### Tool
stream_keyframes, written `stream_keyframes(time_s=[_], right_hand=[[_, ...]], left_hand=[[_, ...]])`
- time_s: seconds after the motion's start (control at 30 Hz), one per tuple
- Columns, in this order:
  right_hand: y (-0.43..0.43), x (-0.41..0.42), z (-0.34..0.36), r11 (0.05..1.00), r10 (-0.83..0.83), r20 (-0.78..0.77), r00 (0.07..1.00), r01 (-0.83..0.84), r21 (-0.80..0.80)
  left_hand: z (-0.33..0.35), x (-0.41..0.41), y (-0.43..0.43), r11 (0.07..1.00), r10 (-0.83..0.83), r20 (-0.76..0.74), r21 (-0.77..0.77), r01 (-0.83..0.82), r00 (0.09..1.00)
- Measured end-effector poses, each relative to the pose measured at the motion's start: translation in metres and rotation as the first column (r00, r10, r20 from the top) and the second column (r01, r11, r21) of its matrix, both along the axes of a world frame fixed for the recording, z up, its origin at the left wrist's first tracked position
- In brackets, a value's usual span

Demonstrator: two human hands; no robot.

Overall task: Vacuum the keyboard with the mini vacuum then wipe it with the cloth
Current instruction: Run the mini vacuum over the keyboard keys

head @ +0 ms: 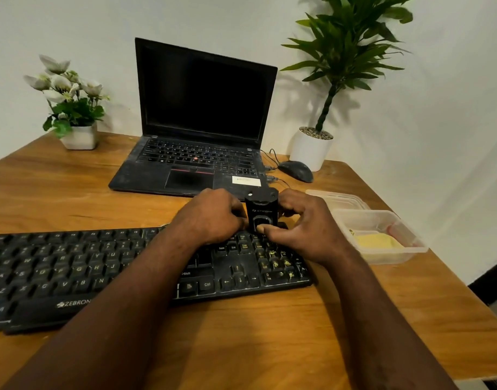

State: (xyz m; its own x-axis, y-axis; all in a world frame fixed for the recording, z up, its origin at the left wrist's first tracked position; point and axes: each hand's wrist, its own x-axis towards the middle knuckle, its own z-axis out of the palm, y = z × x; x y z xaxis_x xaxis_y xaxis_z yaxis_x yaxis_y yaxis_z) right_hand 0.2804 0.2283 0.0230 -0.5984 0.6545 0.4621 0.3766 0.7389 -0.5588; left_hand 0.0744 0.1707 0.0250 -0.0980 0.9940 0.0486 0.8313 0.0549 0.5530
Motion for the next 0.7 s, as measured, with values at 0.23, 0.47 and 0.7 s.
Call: stream_keyframes(time_s=[0.23, 0.47, 0.7], right_hand=[[0.006, 0.008, 0.001, 0.995, -0.082, -0.047, 0.996, 0.084, 0.052], [0.004, -0.004, -0.002, 0.992, -0.116, -0.017, 0.993, 0.116, 0.057], [0.005, 0.013, 0.001, 0.991, -0.051, -0.082, 0.995, 0.04, -0.13]], left_hand=[[-0.004, -0.003, 0.003, 1.0, 0.011, 0.055, -0.004, -0.011, 0.998], [-0.004, -0.003, 0.003, 1.0, 0.001, 0.034, 0.005, -0.002, 0.999], [-0.004, -0.003, 0.003, 1.0, -0.012, 0.05, 0.004, 0.012, 0.999]])
